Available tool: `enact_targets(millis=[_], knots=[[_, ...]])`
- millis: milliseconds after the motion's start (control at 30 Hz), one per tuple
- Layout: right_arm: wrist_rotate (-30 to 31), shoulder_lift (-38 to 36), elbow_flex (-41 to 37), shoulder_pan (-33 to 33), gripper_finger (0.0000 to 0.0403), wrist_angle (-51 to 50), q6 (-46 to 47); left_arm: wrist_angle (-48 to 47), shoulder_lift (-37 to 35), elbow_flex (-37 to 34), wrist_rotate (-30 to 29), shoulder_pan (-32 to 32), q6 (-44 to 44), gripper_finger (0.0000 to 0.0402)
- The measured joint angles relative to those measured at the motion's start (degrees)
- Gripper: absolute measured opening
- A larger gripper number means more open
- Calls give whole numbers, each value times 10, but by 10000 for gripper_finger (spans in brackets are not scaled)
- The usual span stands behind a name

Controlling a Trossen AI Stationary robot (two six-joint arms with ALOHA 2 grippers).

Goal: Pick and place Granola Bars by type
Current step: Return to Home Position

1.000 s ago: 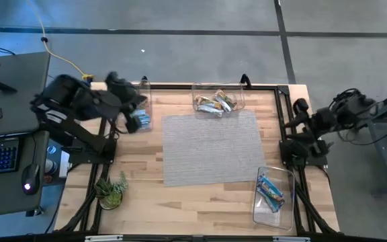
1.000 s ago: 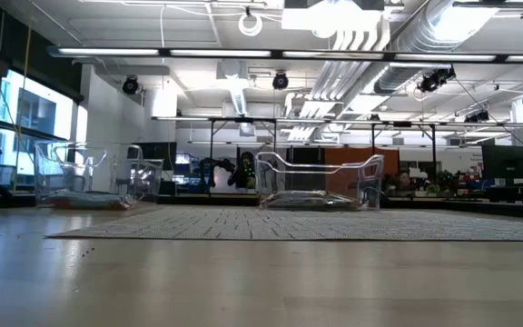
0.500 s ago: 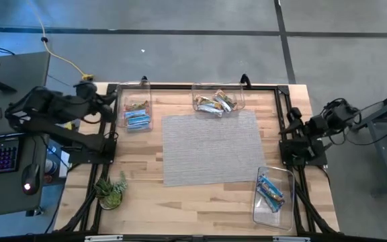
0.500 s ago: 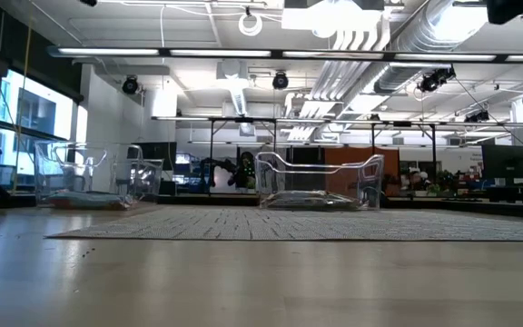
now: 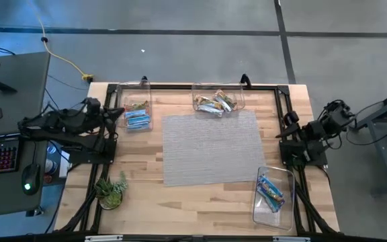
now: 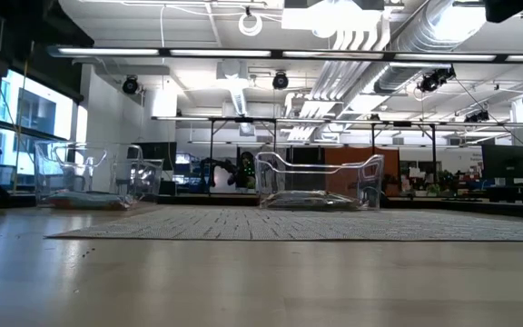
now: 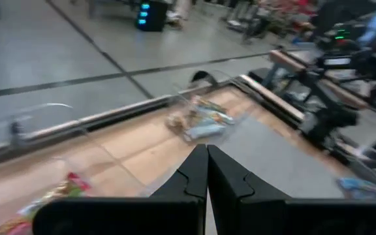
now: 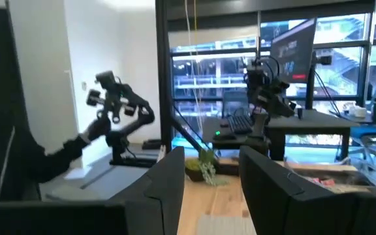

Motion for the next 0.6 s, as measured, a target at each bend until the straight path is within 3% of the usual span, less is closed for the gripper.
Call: enact_targets(millis=[333,500,600], knots=[[13,0,-64,0,129,87,-25,164,-69,-154,80,0,104,1],[20,0,-87,0,129,104,-14,210,-95,-192,81,0,165,1],[18,-1,-108,0,129,129,-19,231,-104,-208,122,0,193,1]])
